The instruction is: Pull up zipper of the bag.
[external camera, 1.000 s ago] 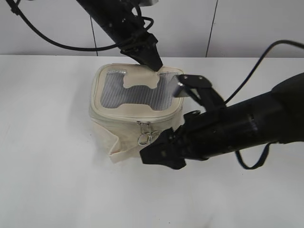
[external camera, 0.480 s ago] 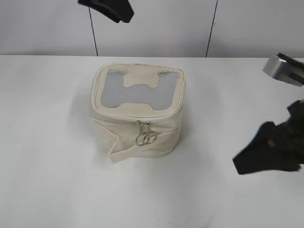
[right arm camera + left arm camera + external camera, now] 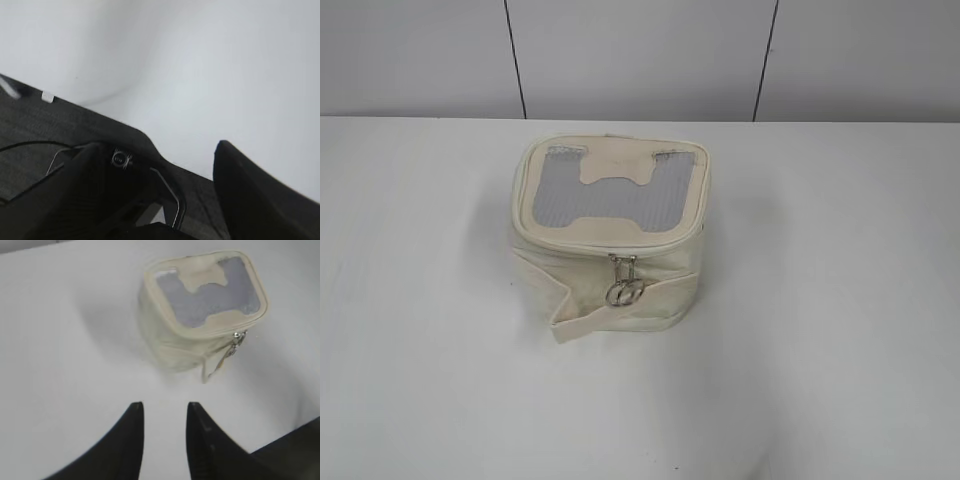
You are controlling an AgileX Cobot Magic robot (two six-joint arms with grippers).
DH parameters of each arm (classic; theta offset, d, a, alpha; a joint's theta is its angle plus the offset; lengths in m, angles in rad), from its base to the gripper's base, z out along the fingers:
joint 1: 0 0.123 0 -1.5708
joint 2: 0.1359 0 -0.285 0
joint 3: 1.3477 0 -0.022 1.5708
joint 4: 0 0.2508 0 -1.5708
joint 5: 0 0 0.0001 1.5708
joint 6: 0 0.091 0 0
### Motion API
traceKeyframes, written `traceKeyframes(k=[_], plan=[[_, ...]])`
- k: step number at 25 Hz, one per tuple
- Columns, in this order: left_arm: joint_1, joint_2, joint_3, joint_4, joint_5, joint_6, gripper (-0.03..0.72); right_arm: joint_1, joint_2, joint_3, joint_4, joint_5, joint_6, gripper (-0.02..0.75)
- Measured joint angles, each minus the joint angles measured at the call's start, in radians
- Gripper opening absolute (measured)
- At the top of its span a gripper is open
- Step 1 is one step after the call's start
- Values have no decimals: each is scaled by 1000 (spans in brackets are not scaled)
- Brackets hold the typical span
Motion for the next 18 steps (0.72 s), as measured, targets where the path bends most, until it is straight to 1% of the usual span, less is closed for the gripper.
traceKeyframes(k=[3, 6, 10, 14, 18], plan=[[0, -299, 118, 92, 70, -52, 231, 0, -183, 39, -35, 8, 41, 537], [0, -523, 210, 125, 158, -62, 232, 0, -328, 60, -59, 25, 51, 537], [0, -741, 291, 143, 193, -64, 232, 0, -462, 80, -100, 53, 57, 537], [0, -796, 332, 137, 195, -64, 232, 0, -516, 86, -114, 46, 57, 537], [0, -796, 364, 143, 109, -64, 232, 0, -520, 102, -131, -1, 56, 537]])
